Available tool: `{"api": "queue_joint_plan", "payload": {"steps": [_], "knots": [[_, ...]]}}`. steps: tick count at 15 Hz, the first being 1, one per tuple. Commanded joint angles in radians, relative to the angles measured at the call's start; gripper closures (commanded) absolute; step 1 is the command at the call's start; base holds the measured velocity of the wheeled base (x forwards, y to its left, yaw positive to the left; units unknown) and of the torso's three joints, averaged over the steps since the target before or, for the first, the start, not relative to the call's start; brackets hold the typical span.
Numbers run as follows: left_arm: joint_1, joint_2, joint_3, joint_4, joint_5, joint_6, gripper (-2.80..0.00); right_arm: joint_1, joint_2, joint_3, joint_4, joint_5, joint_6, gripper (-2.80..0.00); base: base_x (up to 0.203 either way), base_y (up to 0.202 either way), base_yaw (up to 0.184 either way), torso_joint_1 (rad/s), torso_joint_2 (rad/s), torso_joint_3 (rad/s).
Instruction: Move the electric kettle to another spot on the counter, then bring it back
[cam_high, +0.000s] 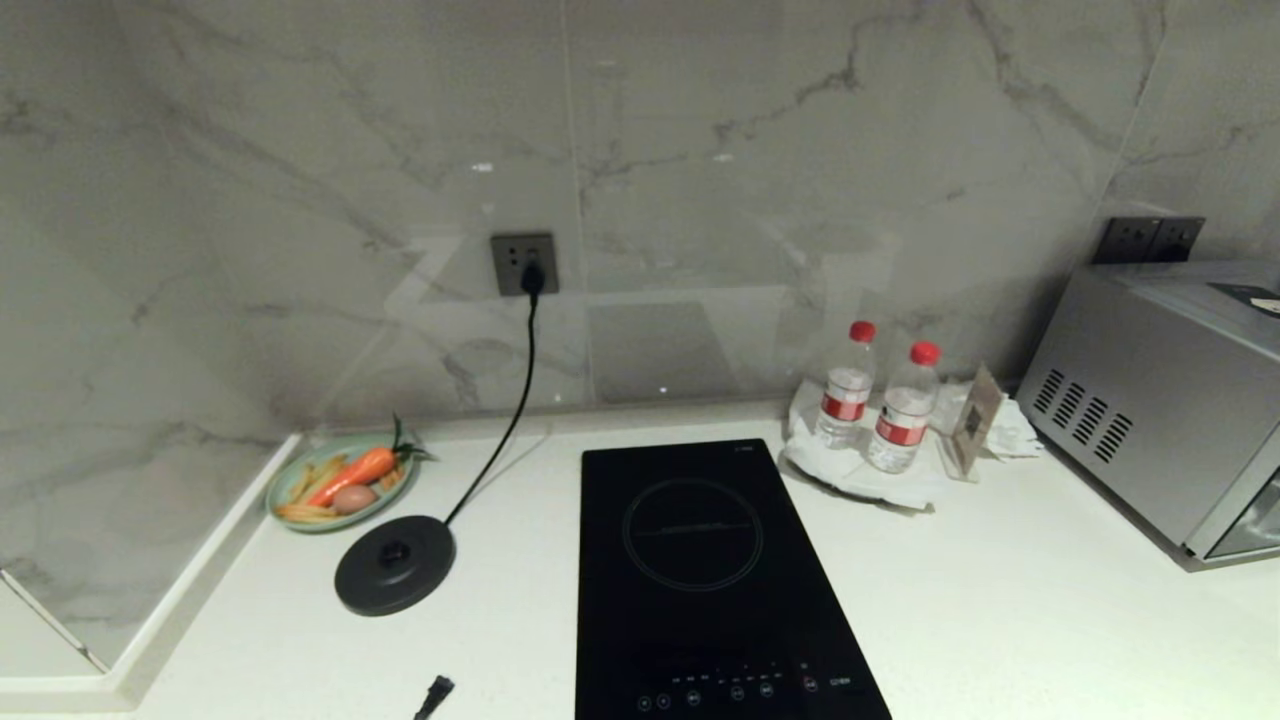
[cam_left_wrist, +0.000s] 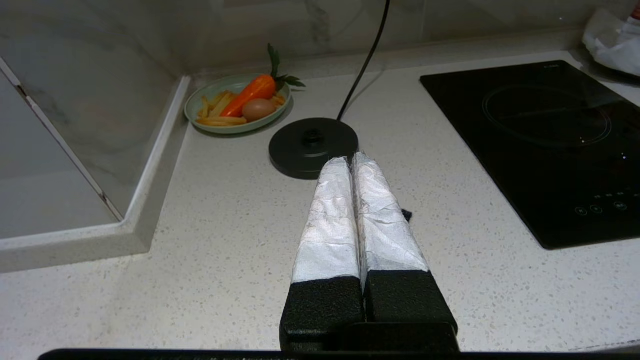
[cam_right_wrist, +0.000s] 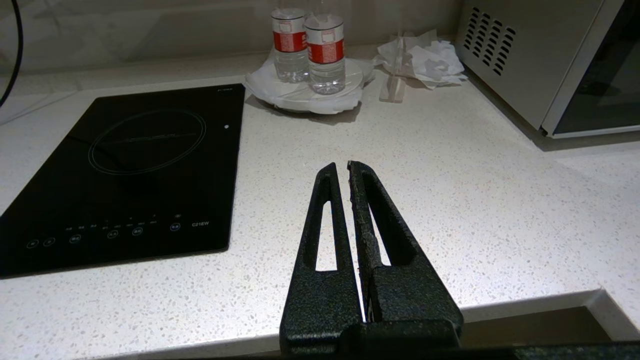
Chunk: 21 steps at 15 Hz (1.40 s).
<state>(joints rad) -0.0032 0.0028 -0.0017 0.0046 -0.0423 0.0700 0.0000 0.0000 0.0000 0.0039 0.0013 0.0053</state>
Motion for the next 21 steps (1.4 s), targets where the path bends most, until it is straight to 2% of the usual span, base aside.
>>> {"api": "queue_joint_plan", "payload": {"steps": [1,21], "knots": [[0.000,0.000,0.000,0.000,-0.001,0.001,0.00,0.000,0.000,0.000,0.001,0.000,0.001,0.00,0.000,0.000,0.000,-0.105,0.27,0.144],[0.000,0.000,0.000,0.000,-0.001,-0.001,0.00,0.000,0.000,0.000,0.001,-0.001,0.002,0.00,-0.003,0.002,0.001,-0.129,0.33,0.195]]}}
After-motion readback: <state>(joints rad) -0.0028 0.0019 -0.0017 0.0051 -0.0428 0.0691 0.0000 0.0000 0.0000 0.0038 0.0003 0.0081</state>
